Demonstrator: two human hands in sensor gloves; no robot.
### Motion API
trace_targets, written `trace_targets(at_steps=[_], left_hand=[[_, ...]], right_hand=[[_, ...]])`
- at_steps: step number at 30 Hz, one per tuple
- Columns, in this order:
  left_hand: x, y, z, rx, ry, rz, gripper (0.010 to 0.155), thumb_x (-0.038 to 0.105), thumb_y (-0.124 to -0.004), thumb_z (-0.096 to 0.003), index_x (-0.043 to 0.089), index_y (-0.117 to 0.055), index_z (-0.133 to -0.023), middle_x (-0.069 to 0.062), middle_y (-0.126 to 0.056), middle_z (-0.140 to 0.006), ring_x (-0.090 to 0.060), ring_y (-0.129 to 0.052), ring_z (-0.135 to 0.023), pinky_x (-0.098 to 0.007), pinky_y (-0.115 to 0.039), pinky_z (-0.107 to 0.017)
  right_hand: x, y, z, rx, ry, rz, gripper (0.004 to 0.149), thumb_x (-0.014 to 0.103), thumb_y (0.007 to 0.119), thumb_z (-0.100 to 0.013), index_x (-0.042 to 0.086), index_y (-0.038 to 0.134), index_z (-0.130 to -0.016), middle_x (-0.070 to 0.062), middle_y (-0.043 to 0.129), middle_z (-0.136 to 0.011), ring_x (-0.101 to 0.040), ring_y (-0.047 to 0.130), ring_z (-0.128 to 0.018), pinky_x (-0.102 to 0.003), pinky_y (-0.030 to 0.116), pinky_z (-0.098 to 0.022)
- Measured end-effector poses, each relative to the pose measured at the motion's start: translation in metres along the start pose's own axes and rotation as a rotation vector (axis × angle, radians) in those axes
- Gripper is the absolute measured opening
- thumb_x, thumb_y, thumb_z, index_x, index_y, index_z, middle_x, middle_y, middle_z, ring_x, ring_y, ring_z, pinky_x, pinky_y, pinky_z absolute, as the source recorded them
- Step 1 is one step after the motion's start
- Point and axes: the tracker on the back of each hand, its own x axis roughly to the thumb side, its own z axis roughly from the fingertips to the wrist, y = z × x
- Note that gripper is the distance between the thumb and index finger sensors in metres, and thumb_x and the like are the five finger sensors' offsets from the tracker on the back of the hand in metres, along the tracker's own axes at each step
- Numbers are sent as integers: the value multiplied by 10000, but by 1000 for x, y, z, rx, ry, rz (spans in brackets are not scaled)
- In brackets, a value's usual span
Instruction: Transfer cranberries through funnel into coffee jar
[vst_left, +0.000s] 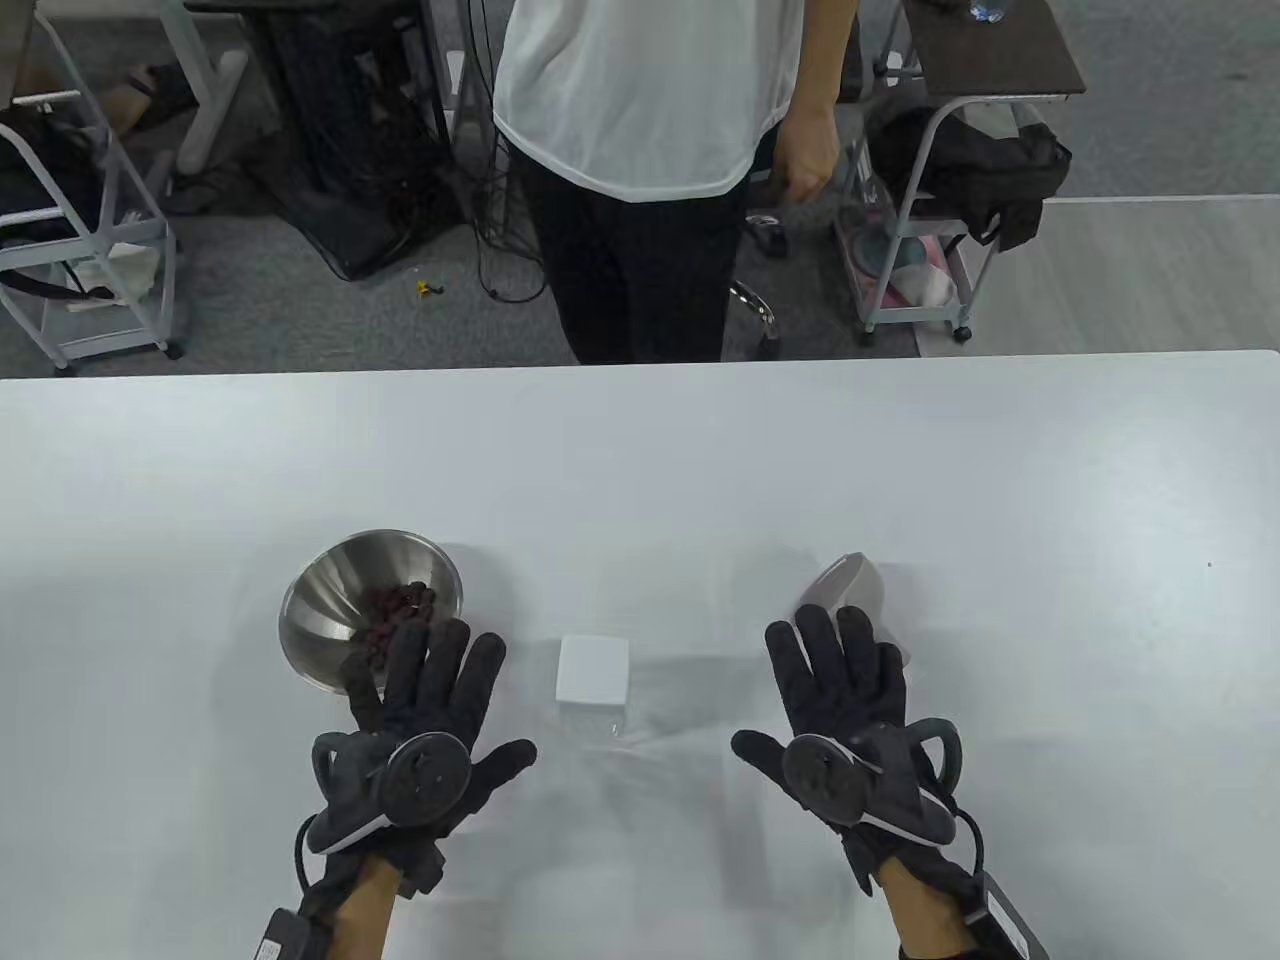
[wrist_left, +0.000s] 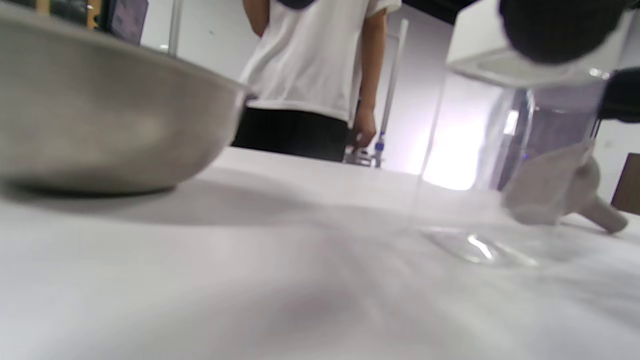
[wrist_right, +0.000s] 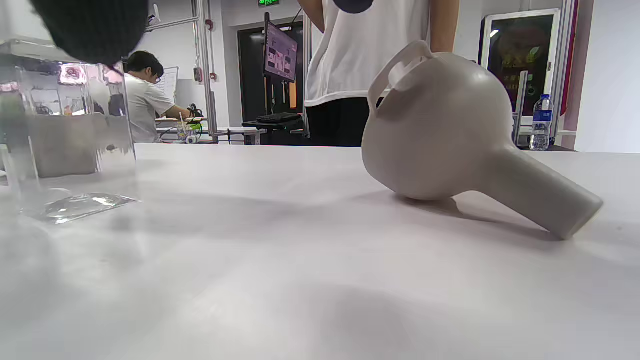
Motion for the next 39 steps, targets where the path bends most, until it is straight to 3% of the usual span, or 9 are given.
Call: trace_targets(at_steps=[8, 13, 20, 30, 39], left_hand=[[-1, 0, 1, 3, -9, 12, 976, 711, -661, -451, 203, -220, -1159, -276, -218, -1187, -588, -205, -1061, -865, -154, -560], [2, 1, 1, 36, -63, 89, 995, 714, -677, -439, 207, -210, -1157, -251, -220, -1193, -562, -226, -1078, -809, -325, -662], [7, -1, -1, 51, -107, 155, 1036, 714, -703, -422, 172, -201, -1148, -234, -310, -1194, -527, -389, -1089, -753, -453, -693], [23, -18, -30, 25, -128, 250, 1128, 717, -747, -397, 117, -130, -1126, -219, -351, -1194, -504, -495, -1089, -714, -514, -717], [10, -38, -45, -63, -75, 560, 1201, 699, -830, -371, 84, -126, -1126, -221, -370, -1197, -531, -494, -1088, -735, -490, -723]], right_hand=[[1, 0, 0, -3, -7, 7, 992, 701, 651, -548, 129, 151, -1185, -297, 209, -1239, -641, 168, -1097, -785, 337, -723], [0, -2, -1, -6, -9, 12, 994, 702, 651, -547, 128, 151, -1185, -296, 209, -1239, -642, 168, -1096, -786, 338, -723], [-4, -7, 3, -23, 8, -12, 994, 702, 649, -548, 128, 147, -1185, -295, 210, -1238, -641, 167, -1096, -786, 337, -722], [-15, -17, 9, -65, 53, -70, 994, 704, 648, -548, 130, 146, -1185, -295, 208, -1239, -641, 167, -1096, -785, 337, -723], [-20, -21, 10, -78, 71, -99, 991, 705, 646, -550, 129, 148, -1185, -294, 211, -1240, -640, 168, -1098, -786, 337, -722]])
